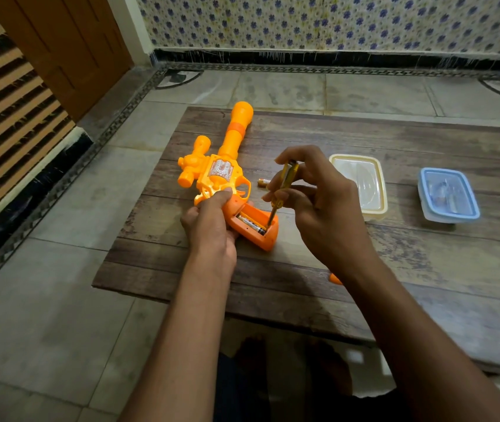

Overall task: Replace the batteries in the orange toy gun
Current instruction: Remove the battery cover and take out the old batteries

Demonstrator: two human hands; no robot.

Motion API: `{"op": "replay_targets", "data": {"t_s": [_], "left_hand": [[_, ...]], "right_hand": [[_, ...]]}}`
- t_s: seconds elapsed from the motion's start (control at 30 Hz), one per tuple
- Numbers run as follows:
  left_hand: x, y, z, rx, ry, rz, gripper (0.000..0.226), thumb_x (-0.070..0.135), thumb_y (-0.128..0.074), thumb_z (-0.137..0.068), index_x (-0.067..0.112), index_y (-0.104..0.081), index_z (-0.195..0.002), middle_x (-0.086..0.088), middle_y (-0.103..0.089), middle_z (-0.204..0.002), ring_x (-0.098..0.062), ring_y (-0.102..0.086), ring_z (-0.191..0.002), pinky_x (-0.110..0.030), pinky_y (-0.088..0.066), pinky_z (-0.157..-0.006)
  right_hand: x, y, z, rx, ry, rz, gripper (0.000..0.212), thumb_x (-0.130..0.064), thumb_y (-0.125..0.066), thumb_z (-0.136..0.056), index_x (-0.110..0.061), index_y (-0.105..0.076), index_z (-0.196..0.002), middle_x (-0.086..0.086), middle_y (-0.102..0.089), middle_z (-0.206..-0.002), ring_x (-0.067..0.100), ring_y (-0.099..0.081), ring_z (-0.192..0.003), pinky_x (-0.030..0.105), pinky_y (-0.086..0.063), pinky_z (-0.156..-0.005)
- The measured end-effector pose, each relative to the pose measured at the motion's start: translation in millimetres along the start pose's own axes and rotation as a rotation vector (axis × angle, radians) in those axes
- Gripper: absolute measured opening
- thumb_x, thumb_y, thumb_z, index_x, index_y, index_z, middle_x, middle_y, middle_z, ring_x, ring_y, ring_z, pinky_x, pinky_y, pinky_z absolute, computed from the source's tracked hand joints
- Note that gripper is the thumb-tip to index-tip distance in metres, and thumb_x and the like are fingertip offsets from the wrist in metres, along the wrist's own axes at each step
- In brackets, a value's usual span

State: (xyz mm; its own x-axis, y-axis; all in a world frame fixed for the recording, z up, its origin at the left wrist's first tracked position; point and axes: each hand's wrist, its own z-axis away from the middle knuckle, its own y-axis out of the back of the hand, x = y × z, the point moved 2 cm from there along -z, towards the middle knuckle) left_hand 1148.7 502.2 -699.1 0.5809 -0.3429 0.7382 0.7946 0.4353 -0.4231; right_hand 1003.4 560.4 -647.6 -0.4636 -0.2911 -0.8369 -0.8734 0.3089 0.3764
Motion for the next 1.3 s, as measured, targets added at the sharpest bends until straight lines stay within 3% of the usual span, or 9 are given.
{"op": "replay_targets", "data": {"t_s": [0.13, 0.3, 0.6, 0.77, 0.97, 1.03, 1.13, 1.17, 1.3], "left_hand": [[0, 0, -2, -0.001, -0.007, -0.017, 0.030, 0.002, -0.075, -0.088, 0.023, -0.058, -0.101, -0.017, -0.070, -0.120, -0.042, -0.073, -0.108, -0.066, -0.056, -0.096], [-2, -3, -3, -0.004, -0.012, 0.023, 0.041, -0.002, -0.073, -0.088, 0.012, -0.056, -0.123, -0.020, -0.069, -0.122, -0.046, -0.072, -0.108, -0.069, -0.056, -0.094], [-2, 0, -9, -0.004, 0.012, 0.071, 0.027, -0.005, -0.071, -0.089, 0.018, -0.061, -0.099, -0.022, -0.070, -0.121, -0.049, -0.071, -0.110, -0.071, -0.055, -0.093], [-2, -1, -6, -0.009, 0.022, 0.066, 0.025, -0.007, -0.071, -0.087, 0.015, -0.061, -0.094, -0.025, -0.070, -0.117, -0.049, -0.071, -0.109, -0.071, -0.054, -0.095], [-2, 0, -4, -0.007, 0.000, 0.047, 0.027, -0.004, -0.072, -0.088, 0.018, -0.059, -0.095, -0.024, -0.070, -0.116, -0.048, -0.072, -0.107, -0.069, -0.055, -0.094], [0, -1, -3, 0.000, -0.006, 0.052, 0.026, -0.006, -0.070, -0.089, 0.016, -0.057, -0.093, -0.020, -0.069, -0.105, -0.047, -0.072, -0.106, -0.068, -0.056, -0.093], [1, -2, 0, -0.009, -0.020, 0.057, 0.023, -0.007, -0.069, -0.089, 0.013, -0.059, -0.093, -0.018, -0.070, -0.099, -0.043, -0.073, -0.103, -0.067, -0.056, -0.094], [1, -2, 0, -0.007, -0.022, 0.056, 0.021, -0.007, -0.069, -0.089, 0.012, -0.060, -0.092, -0.017, -0.070, -0.096, -0.040, -0.073, -0.098, -0.066, -0.056, -0.093], [1, 0, -4, -0.028, -0.025, 0.029, 0.016, -0.006, -0.068, -0.090, 0.010, -0.065, -0.092, -0.014, -0.073, -0.090, -0.033, -0.073, -0.088, -0.054, -0.061, -0.079]], "right_hand": [[5, -1, 3, 0.030, -0.083, -0.042, 0.037, 0.015, -0.055, -0.093, -0.013, -0.054, -0.117, 0.000, -0.070, -0.097, 0.008, -0.077, -0.085, 0.038, -0.065, -0.075], [3, -7, 12, 0.127, -0.092, -0.042, 0.040, 0.018, -0.054, -0.089, -0.013, -0.054, -0.114, -0.003, -0.070, -0.093, 0.006, -0.077, -0.083, 0.041, -0.064, -0.073], [7, -5, 19, 0.360, -0.152, -0.270, 0.038, 0.017, -0.049, -0.092, -0.009, -0.050, -0.119, 0.009, -0.070, -0.094, 0.021, -0.078, -0.086, 0.050, -0.065, -0.075], [0, -2, 12, 0.386, -0.132, -0.439, 0.035, 0.020, -0.045, -0.097, -0.004, -0.046, -0.123, 0.021, -0.065, -0.100, 0.022, -0.078, -0.084, 0.043, -0.065, -0.080], [-5, -4, 2, 0.186, 0.069, -0.259, 0.055, 0.023, -0.042, -0.091, -0.006, -0.045, -0.138, 0.016, -0.061, -0.095, 0.025, -0.069, -0.079, 0.046, -0.062, -0.074], [-7, -5, 0, 0.094, 0.148, -0.136, 0.060, 0.022, -0.043, -0.089, -0.006, -0.045, -0.142, 0.010, -0.062, -0.097, 0.026, -0.065, -0.078, 0.035, -0.060, -0.073], [-10, -9, 2, -0.004, 0.205, 0.090, 0.049, 0.001, -0.053, -0.089, -0.006, -0.054, -0.138, 0.002, -0.065, -0.110, 0.018, -0.067, -0.095, 0.012, -0.049, -0.081], [-8, -11, 3, -0.061, 0.191, 0.168, 0.045, -0.006, -0.057, -0.089, -0.007, -0.058, -0.134, 0.005, -0.067, -0.114, 0.016, -0.065, -0.099, 0.014, -0.048, -0.083], [4, -22, 5, -0.376, 0.036, 0.510, 0.030, -0.023, -0.068, -0.094, -0.009, -0.065, -0.120, 0.009, -0.068, -0.116, 0.030, -0.064, -0.104, 0.044, -0.054, -0.084]]}}
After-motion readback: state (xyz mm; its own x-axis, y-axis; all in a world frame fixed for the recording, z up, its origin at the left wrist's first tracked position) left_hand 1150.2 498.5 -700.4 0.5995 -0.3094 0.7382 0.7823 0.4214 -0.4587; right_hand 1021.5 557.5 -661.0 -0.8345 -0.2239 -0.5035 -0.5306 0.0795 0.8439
